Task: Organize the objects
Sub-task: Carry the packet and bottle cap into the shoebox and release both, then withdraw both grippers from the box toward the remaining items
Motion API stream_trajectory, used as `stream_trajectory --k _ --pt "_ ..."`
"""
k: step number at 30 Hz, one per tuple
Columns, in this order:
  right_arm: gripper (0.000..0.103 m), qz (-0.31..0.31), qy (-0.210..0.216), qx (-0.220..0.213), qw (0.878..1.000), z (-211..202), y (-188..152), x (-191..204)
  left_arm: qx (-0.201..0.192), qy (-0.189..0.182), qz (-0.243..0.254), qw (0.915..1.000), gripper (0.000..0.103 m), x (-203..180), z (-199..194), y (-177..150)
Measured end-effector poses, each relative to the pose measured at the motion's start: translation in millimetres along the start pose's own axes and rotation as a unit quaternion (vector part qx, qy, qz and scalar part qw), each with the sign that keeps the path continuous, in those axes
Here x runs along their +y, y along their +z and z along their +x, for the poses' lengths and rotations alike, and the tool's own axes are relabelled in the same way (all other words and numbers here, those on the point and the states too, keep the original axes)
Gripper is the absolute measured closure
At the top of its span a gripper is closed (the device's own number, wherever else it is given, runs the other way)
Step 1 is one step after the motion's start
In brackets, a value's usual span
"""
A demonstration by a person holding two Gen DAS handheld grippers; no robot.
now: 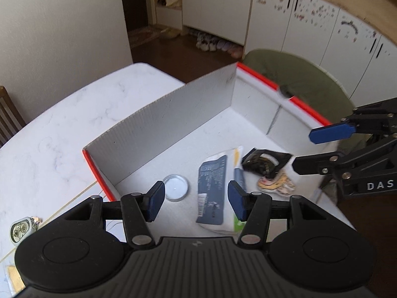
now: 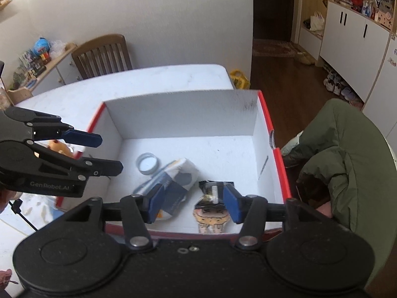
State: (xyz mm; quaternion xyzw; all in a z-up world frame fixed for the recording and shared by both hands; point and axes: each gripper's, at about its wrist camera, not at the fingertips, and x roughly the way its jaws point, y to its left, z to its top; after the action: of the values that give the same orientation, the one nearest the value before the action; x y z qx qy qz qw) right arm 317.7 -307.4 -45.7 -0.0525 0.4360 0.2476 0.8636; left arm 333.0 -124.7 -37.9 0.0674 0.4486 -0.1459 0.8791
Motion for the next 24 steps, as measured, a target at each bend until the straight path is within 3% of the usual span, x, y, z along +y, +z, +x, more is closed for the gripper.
stream_trajectory --k 4,12,14,15,24 --pt "0.044 0.006 0.008 -0.023 1.000 -14 -2 10 -0.025 -0.012 -0.003 0.9996 0.040 -1 -23 -7" --pt "0.041 0.008 0.020 -0.051 0.998 -31 -8 41 -0.047 -0.029 -0.014 0.9983 0.040 7 -55 -26" --pt "0.036 0.013 0.026 -0.057 0.998 -35 -9 49 -0.052 -0.030 -0.016 0.9981 0.038 11 -62 -33" --pt "0.027 0.014 0.027 -0.061 0.998 -37 -10 53 -0.054 -0.030 -0.016 0.9979 0.037 13 -66 -36" --pt "0.025 0.010 0.039 -0.072 0.997 -42 -15 100 -0.066 -0.045 -0.052 0.9954 0.032 46 -99 -71"
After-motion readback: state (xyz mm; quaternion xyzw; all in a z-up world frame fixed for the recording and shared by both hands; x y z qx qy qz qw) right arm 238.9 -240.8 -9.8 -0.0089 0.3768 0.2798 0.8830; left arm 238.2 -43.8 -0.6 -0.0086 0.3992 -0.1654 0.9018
